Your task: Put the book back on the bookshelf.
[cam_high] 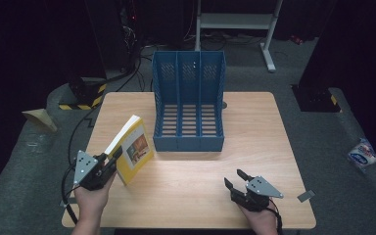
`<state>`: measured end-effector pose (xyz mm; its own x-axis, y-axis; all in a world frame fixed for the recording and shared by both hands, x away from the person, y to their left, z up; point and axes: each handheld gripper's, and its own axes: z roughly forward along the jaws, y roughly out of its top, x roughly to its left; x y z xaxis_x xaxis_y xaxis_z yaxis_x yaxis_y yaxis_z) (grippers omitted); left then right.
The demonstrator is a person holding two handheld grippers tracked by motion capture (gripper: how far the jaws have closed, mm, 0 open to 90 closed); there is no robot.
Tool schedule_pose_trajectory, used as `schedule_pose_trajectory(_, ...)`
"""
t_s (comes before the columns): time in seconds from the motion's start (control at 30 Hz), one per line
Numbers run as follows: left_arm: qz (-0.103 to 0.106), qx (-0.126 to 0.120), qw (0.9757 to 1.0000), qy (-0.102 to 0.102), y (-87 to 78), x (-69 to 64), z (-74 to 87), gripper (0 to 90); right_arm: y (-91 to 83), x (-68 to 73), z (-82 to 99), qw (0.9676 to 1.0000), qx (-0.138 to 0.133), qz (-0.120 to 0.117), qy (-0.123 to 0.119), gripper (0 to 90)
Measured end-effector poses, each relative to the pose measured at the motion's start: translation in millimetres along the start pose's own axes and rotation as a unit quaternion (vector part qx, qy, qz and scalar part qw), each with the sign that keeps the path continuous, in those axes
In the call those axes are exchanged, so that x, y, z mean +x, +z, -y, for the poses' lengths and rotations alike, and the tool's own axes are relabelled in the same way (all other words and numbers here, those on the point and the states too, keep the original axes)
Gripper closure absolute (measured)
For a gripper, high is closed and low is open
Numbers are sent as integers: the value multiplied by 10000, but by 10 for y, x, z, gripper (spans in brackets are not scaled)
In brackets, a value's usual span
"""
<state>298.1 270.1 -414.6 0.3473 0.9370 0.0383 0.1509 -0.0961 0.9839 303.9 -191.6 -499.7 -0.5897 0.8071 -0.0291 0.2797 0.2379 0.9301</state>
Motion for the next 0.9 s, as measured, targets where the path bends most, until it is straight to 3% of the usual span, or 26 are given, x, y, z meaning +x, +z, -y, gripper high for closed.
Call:
schedule_pose_trajectory(0.1, -67, 3, 9999, -112, 12, -30, -41, 762, -16, -19, 18, 10000, 10, -19, -72, 418)
schedule_pose_trajectory(0.27, -41, 14, 9994, -336, 35, -44, -98, 763, -63, -65, 21, 10000, -70, -10, 50, 420)
schedule_pose_trajectory(0.5, -15, -140, 9996, -245, -99, -91, -258, 763, -116, -51, -30, 9999, -123, 18, 31, 421)
schedule_pose_trajectory(0.7, 181, -256, 9995, -64, -252, -108, -410, 763, -100, -50, -39, 9999, -125, 47, -1, 421)
schedule_pose_trajectory(0.9, 349, -420, 9984, -172, -298, -118, -538, 764, -101, -61, -17, 9999, -98, 57, 44, 421)
